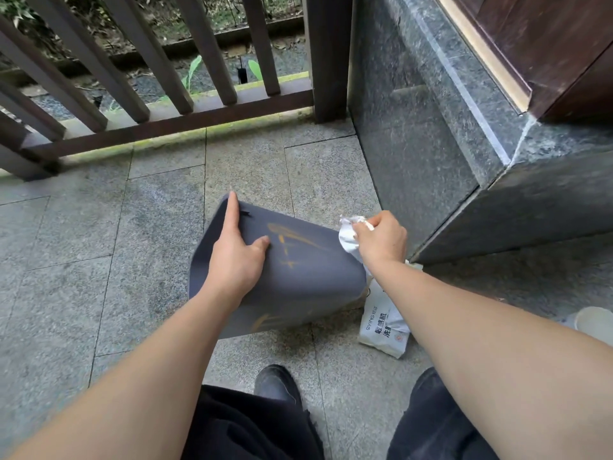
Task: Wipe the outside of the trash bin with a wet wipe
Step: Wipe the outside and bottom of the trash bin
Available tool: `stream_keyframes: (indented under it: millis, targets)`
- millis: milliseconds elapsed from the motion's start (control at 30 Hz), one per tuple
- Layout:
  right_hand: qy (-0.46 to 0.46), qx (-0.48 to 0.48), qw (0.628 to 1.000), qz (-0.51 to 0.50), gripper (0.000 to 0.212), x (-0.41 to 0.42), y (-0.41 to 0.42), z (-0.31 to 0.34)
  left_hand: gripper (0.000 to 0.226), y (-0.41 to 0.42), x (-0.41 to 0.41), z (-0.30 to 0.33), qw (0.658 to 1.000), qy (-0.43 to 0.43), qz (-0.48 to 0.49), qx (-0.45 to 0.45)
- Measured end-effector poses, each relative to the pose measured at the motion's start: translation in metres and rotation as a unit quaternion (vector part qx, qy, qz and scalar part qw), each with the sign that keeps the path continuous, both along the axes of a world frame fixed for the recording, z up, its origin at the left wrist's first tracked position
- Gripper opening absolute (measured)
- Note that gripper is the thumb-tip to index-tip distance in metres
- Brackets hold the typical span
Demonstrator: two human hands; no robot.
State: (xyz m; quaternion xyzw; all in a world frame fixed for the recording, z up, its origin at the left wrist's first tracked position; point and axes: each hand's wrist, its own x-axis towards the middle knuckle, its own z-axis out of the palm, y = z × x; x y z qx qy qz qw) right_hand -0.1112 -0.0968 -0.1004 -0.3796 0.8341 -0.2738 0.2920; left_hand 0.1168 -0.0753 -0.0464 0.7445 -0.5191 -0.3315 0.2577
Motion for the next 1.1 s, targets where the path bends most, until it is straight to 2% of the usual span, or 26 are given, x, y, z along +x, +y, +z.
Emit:
stream_keyframes:
  millis: [33,100,167,233,333,400,467,533,633,733,800,967,1100]
  targets:
    - [-0.013,-0.017,1.000,-0.002,0.015,0.002,0.000,-0.003,0.094,0.001,-0.001,0.000,1.000,-0.003,-0.005,-0.001]
    - [-0.018,-0.013,0.998,0.066,0.014,0.009,0.004,-0.012,0.094,0.001,-0.003,-0.001,1.000,-0.006,-0.016,-0.004]
    - [-0.048,0.017,0.992,0.117,0.025,0.018,0.012,-0.022,0.094,0.001,-0.002,-0.001,1.000,-0.006,-0.022,-0.004]
    - [-0.143,0.025,0.987,0.075,0.032,0.022,0.017,-0.029,0.094,0.000,0.000,-0.002,1.000,-0.001,-0.017,-0.005]
    - [-0.315,0.029,0.947,-0.049,0.018,0.018,0.014,-0.032,0.094,0.000,0.002,-0.003,1.000,0.008,-0.012,-0.006]
    - [-0.377,0.036,0.920,-0.099,0.014,0.011,0.010,-0.032,0.094,0.000,0.003,-0.004,1.000,0.011,-0.008,-0.005]
    - [-0.398,0.045,0.910,-0.104,0.017,0.007,0.008,-0.034,0.093,-0.001,0.004,-0.004,1.000,0.013,-0.005,-0.004]
    - [-0.376,0.046,0.923,-0.073,0.021,0.008,0.008,-0.035,0.094,-0.001,0.005,-0.004,1.000,0.009,-0.008,-0.005]
    - [-0.356,0.028,0.933,-0.041,0.013,0.010,0.008,-0.035,0.094,-0.001,0.004,-0.005,1.000,-0.001,-0.014,-0.009]
    - [-0.345,0.030,0.938,-0.003,0.029,0.011,0.007,-0.041,0.094,-0.002,0.002,-0.005,1.000,-0.006,-0.020,-0.010]
    - [-0.283,0.045,0.958,0.029,0.044,0.013,0.008,-0.044,0.093,-0.002,0.001,-0.005,1.000,-0.006,-0.021,-0.013]
    - [-0.228,0.030,0.969,0.093,0.036,0.019,0.008,-0.044,0.092,-0.003,-0.001,-0.005,1.000,-0.008,-0.022,-0.015]
    - [-0.191,0.041,0.971,0.141,0.058,0.026,0.007,-0.047,0.091,-0.002,-0.004,-0.003,0.999,-0.007,-0.030,-0.017]
